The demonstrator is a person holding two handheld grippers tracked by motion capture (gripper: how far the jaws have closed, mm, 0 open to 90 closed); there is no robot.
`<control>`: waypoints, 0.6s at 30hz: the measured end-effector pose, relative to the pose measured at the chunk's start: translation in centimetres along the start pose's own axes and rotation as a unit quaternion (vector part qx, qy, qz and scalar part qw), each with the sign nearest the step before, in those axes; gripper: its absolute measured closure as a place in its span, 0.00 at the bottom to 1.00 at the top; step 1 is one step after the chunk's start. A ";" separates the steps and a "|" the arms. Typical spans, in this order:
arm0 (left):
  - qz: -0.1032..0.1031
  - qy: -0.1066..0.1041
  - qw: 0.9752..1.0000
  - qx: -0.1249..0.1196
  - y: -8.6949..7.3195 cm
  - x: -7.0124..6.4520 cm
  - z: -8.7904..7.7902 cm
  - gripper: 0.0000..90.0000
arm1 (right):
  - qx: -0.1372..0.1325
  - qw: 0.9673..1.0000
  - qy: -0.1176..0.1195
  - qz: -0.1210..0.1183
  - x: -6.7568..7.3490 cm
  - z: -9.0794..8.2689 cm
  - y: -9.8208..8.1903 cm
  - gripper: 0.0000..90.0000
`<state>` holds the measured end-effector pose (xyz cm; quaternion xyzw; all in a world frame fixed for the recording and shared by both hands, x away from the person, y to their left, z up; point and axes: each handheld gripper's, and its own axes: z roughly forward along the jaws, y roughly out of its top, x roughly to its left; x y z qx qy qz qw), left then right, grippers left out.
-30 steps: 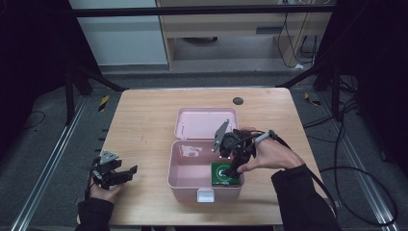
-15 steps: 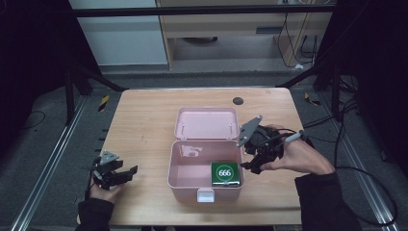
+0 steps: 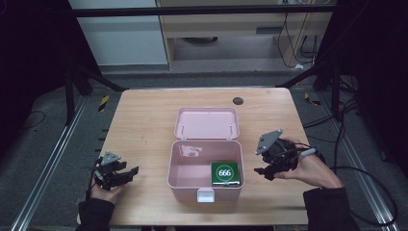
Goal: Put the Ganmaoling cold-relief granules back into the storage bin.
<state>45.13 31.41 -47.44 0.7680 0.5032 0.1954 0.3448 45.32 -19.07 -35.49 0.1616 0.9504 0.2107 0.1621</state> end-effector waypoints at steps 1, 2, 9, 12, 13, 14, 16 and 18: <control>0.003 0.002 1.000 0.000 0.0 0.0 0.0 0.46 | -0.002 1.000 -0.004 0.008 0.0 0.5 -0.6 0.30; 0.003 0.002 1.000 0.002 0.0 0.0 0.0 0.46 | -0.007 1.000 -0.008 0.014 -0.1 1.1 -1.2 0.29; 0.000 0.004 1.000 0.001 0.0 0.0 0.0 0.45 | -0.027 0.996 -0.033 0.081 -0.2 3.8 -4.8 0.23; 0.001 0.007 1.000 -0.001 0.0 0.0 0.0 0.45 | -0.039 0.990 -0.054 0.121 -0.4 4.8 -6.6 0.21; 0.001 0.008 1.000 -0.001 0.0 0.0 0.0 0.44 | -0.041 0.988 -0.064 0.134 -0.5 5.1 -7.1 0.20; 0.000 0.009 1.000 -0.001 0.0 0.0 0.0 0.44 | -0.046 0.986 -0.070 0.146 -0.6 5.2 -7.5 0.19; -0.001 0.009 1.000 -0.001 0.0 0.0 0.0 0.43 | -0.058 0.979 -0.081 0.180 -0.8 5.6 -8.6 0.17; -0.001 0.012 1.000 -0.002 0.0 0.0 -0.1 0.43 | -0.058 0.974 -0.094 0.199 -0.9 5.7 -9.3 0.15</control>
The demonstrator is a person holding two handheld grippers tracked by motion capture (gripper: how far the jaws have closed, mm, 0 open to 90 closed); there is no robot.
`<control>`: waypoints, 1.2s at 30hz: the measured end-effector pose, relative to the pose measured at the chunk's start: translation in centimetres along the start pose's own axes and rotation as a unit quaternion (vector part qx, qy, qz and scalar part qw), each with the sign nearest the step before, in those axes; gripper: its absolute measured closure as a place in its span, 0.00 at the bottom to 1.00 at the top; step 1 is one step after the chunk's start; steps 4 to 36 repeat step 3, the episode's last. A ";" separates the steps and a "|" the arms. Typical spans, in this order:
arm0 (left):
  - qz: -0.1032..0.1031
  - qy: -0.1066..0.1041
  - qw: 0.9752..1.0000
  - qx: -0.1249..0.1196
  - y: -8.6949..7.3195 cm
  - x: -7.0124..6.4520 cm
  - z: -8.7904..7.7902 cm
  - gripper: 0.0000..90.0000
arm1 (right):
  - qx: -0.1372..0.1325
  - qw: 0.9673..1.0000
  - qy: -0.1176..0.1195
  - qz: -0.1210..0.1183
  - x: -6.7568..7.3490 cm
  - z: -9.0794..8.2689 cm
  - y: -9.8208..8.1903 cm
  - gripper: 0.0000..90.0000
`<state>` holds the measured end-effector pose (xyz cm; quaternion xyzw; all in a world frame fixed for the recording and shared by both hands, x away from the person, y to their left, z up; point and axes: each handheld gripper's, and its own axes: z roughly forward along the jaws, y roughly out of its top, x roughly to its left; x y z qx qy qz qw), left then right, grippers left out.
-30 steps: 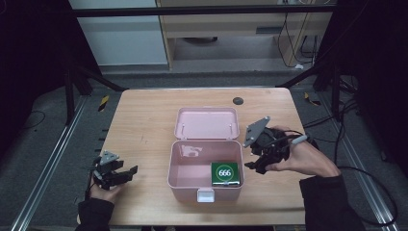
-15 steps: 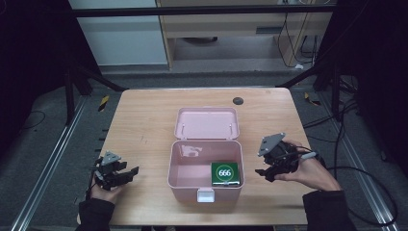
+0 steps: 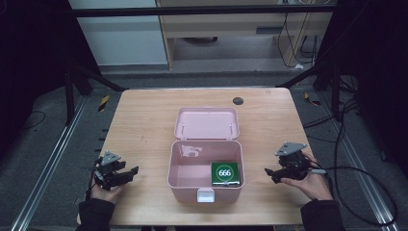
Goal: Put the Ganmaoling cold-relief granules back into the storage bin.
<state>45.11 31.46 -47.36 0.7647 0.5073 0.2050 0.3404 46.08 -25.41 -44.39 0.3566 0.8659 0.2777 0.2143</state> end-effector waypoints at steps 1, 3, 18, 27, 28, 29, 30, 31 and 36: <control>-0.001 0.003 1.000 -0.001 0.0 0.0 0.0 0.42 | -0.006 1.000 -0.008 0.014 -0.2 0.0 -0.4 0.15; -0.003 0.008 1.000 -0.002 0.0 0.1 0.0 0.40 | -0.021 0.998 -0.020 0.051 -0.7 -0.1 -1.2 0.11; -0.003 0.008 1.000 -0.002 0.0 0.1 0.0 0.40 | -0.021 0.998 -0.020 0.051 -0.7 -0.1 -1.2 0.11; -0.003 0.008 1.000 -0.002 0.0 0.1 0.0 0.40 | -0.021 0.998 -0.020 0.051 -0.7 -0.1 -1.2 0.11; -0.003 0.008 1.000 -0.002 0.0 0.1 0.0 0.40 | -0.021 0.998 -0.020 0.051 -0.7 -0.1 -1.2 0.11; -0.003 0.008 1.000 -0.002 0.0 0.1 0.0 0.40 | -0.021 0.998 -0.020 0.051 -0.7 -0.1 -1.2 0.11; -0.003 0.008 1.000 -0.002 0.0 0.1 0.0 0.40 | -0.021 0.998 -0.020 0.051 -0.7 -0.1 -1.2 0.11; -0.003 0.008 1.000 -0.002 0.0 0.1 0.0 0.40 | -0.021 0.998 -0.020 0.051 -0.7 -0.1 -1.2 0.11; -0.003 0.008 1.000 -0.002 0.0 0.1 0.0 0.40 | -0.021 0.998 -0.020 0.051 -0.7 -0.1 -1.2 0.11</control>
